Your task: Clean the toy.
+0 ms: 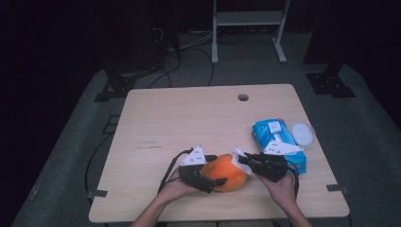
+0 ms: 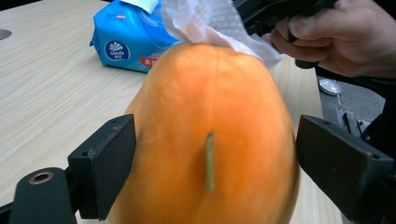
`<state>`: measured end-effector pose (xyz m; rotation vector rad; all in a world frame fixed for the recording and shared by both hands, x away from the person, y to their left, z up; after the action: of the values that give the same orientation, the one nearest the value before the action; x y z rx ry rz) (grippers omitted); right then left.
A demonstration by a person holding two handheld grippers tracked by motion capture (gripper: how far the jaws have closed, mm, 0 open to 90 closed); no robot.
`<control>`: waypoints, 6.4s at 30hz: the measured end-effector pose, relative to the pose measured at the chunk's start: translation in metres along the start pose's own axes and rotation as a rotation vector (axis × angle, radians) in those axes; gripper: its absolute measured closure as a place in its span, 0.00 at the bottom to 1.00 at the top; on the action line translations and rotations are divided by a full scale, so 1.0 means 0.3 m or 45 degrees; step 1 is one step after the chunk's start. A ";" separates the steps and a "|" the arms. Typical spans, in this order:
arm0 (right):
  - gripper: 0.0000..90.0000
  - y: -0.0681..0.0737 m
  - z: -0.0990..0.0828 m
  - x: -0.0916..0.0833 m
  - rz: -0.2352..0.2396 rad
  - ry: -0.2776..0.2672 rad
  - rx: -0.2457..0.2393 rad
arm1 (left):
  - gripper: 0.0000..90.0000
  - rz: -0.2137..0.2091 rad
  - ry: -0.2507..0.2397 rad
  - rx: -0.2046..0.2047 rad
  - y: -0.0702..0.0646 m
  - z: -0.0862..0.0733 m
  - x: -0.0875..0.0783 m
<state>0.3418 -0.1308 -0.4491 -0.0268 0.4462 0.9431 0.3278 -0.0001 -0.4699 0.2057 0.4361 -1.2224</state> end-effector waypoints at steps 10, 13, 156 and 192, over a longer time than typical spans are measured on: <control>0.90 -0.049 -0.013 -0.008 -0.041 -0.001 0.060 | 0.27 0.028 0.018 -0.021 0.014 -0.022 0.006; 0.90 -0.031 0.011 -0.022 -0.045 -0.043 0.021 | 0.39 0.047 0.018 0.004 0.010 -0.007 -0.009; 0.90 0.055 0.052 -0.030 0.025 -0.084 -0.051 | 0.37 0.055 0.029 0.067 -0.057 0.033 0.004; 0.90 0.187 0.079 0.008 0.194 -0.081 -0.104 | 0.44 0.085 0.037 0.110 -0.074 0.037 0.023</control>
<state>0.3073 -0.0905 -0.4189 -0.0371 0.3541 1.1084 0.3112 -0.0177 -0.4610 0.3099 0.3988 -1.1747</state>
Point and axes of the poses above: each handheld gripper's, and its own axes: x roughly forward along the jaws, z roughly out of its top, y roughly to its left, the point moved 9 cm from there along x, roughly forward along the jaws, and after that the axes turned 1 degree about z, right-handed, at the moved point
